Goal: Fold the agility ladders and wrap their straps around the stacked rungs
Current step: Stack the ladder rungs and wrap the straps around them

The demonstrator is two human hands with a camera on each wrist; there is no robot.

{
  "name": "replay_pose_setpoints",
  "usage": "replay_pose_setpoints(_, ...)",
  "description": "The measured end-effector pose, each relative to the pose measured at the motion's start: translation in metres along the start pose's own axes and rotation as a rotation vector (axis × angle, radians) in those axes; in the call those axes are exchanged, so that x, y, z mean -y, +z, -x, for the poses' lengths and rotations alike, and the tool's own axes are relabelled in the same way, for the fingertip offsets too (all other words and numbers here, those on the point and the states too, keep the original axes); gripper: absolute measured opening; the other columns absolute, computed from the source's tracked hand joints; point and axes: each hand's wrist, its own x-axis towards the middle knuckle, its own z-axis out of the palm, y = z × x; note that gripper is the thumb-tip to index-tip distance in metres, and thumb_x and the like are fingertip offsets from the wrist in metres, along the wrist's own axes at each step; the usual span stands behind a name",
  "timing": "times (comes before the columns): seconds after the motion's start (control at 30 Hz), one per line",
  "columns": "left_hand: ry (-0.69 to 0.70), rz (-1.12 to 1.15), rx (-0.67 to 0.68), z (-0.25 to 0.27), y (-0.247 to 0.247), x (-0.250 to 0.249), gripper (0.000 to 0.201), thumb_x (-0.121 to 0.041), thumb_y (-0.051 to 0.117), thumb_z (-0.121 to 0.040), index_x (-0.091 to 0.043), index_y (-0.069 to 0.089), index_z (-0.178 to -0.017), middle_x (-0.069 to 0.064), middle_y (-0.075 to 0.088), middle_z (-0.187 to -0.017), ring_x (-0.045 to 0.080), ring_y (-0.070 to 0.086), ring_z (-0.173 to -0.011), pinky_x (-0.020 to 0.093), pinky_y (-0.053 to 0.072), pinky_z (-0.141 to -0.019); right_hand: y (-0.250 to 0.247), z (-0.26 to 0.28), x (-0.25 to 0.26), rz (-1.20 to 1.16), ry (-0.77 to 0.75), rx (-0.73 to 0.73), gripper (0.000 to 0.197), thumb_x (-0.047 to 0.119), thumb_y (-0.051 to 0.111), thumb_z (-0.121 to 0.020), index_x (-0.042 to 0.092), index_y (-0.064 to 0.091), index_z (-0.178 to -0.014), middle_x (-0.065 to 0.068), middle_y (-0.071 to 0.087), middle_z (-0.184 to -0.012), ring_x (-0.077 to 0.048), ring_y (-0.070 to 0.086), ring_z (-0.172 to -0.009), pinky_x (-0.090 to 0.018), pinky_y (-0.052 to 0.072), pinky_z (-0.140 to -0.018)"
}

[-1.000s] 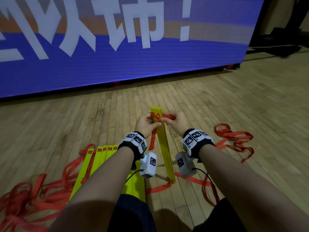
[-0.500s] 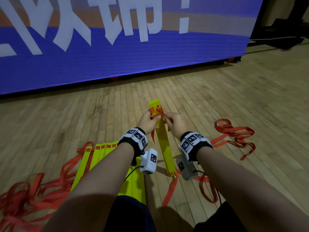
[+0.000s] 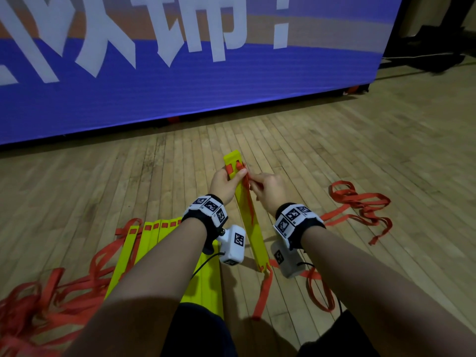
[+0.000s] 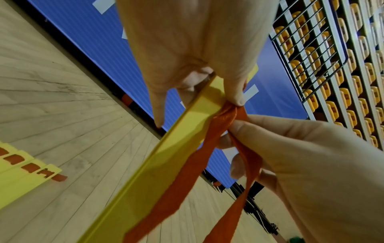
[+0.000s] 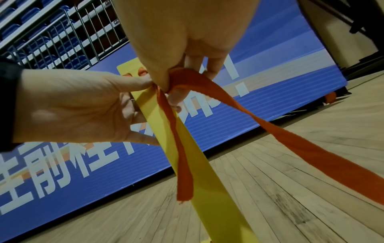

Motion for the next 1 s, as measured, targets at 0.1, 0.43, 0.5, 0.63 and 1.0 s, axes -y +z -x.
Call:
replay_pose_setpoints(0.1,-0.015,0.066,-0.007,0.002,-0.002,-0.003,0.012,-0.023,0.056,-0.096,-0.02,0.063,-0.106,0.015,0.07,-0.1,0.029,0.068,-0.093,0.043,0.055,-0.087,-0.006,-0.002,0.003,-0.026,0.027,0.005,0.02,0.015,0.054,-0.093,0.01,0.072,-0.103,-0.009,0.069,-0.079,-0.026,0.061,-0.066,-0.043,0.053,-0.061)
replay_pose_setpoints(0.43,-0.094,0.342,-0.136,-0.001,-0.014,-0.039,0.006,-0.022,0.057,-0.095,-0.018,0.061,-0.092,0.007,0.067,-0.09,0.029,0.064,-0.095,0.053,0.048,-0.097,-0.04,-0.009,0.033,-0.088,0.067,0.098,0.024,0.027,0.049,-0.098,0.014,0.069,-0.097,0.001,0.065,-0.069,-0.012,0.056,-0.06,-0.035,0.052,-0.065)
replay_pose_setpoints(0.5,-0.062,0.394,-0.181,0.002,-0.02,-0.049,0.006,-0.018,0.055,-0.096,-0.016,0.06,-0.093,0.006,0.065,-0.091,0.026,0.062,-0.094,0.05,0.048,-0.098,-0.045,-0.005,0.037,-0.046,0.054,0.125,0.024,0.028,0.05,-0.098,0.016,0.07,-0.102,0.003,0.065,-0.07,-0.01,0.054,-0.058,-0.037,0.054,-0.067)
replay_pose_setpoints(0.63,0.038,0.38,-0.23,0.01,-0.024,-0.064,0.01,-0.017,0.055,-0.096,-0.023,0.063,-0.096,0.01,0.07,-0.104,0.023,0.065,-0.103,0.041,0.05,-0.096,-0.045,0.005,0.047,-0.016,-0.068,0.049,0.033,0.014,0.048,-0.096,0.023,0.064,-0.123,-0.003,0.07,-0.08,-0.02,0.063,-0.069,-0.039,0.054,-0.066)
replay_pose_setpoints(1.0,-0.005,0.42,-0.326,0.016,-0.024,-0.079,0.013,-0.02,0.041,-0.102,-0.011,0.049,-0.106,0.007,0.067,-0.092,0.018,0.067,-0.082,0.036,0.054,-0.076,-0.05,0.024,0.078,0.594,-0.203,0.273,0.067,0.006,0.043,-0.094,0.027,0.015,-0.151,-0.009,0.048,-0.111,-0.032,0.06,-0.085,-0.035,0.034,-0.063)
